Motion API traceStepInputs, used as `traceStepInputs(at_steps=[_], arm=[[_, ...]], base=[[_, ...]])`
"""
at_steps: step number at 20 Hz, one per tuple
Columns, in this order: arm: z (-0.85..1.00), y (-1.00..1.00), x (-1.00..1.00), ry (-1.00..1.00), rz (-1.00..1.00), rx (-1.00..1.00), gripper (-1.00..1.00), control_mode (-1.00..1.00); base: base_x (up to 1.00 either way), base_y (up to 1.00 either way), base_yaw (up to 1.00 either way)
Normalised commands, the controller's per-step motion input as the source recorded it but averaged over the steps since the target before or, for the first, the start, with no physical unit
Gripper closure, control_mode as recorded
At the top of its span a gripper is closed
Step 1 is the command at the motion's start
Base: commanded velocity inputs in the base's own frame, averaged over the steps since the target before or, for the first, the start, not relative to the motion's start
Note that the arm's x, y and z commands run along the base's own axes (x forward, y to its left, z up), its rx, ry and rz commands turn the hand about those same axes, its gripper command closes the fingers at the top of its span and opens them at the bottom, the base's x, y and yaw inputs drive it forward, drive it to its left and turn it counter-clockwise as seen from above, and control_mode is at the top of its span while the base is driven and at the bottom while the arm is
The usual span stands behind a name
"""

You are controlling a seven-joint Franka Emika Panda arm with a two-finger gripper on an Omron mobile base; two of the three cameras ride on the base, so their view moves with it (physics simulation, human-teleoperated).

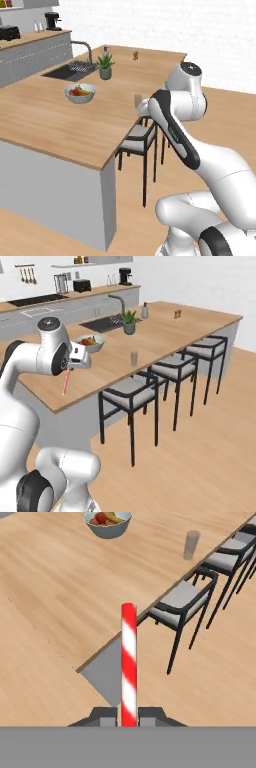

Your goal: Take a straw from the drawer in front and place it inside the glass cup on the dining counter.

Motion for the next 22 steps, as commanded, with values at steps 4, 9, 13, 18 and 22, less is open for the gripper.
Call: traceStepInputs(at_steps=[4, 9, 13, 18, 22], arm=[[0.00, 0.00, 0.00, 0.00, 0.00, 0.00, 1.00, 1.00], [0.00, 0.00, 0.00, 0.00, 0.00, 0.00, 1.00, 1.00], [0.00, 0.00, 0.00, 0.00, 0.00, 0.00, 1.00, 1.00], [0.00, 0.00, 0.00, 0.00, 0.00, 0.00, 1.00, 1.00], [0.00, 0.00, 0.00, 0.00, 0.00, 0.00, 1.00, 1.00]], base=[[0.15, -0.79, 0.55], [0.16, -0.67, 0.61], [0.14, -0.86, 0.54], [0.15, -1.00, 0.46], [0.16, -1.00, 0.43]])
